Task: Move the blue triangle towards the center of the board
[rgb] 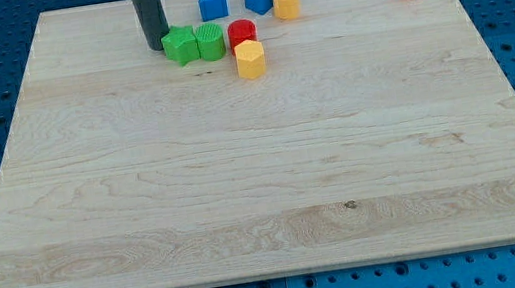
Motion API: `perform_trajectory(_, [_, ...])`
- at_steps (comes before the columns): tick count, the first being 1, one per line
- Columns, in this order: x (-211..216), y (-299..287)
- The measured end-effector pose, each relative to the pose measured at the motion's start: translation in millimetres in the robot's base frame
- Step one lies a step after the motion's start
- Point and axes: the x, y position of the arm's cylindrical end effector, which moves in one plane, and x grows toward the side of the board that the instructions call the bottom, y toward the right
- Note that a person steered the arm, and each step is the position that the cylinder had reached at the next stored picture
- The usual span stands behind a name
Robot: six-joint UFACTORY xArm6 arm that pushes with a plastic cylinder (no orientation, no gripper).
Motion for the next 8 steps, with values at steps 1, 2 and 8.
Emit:
perform_trajectory(1, [0,0])
perform_trajectory(2, [0,-3])
perform_trajectory(8, [-71,-5])
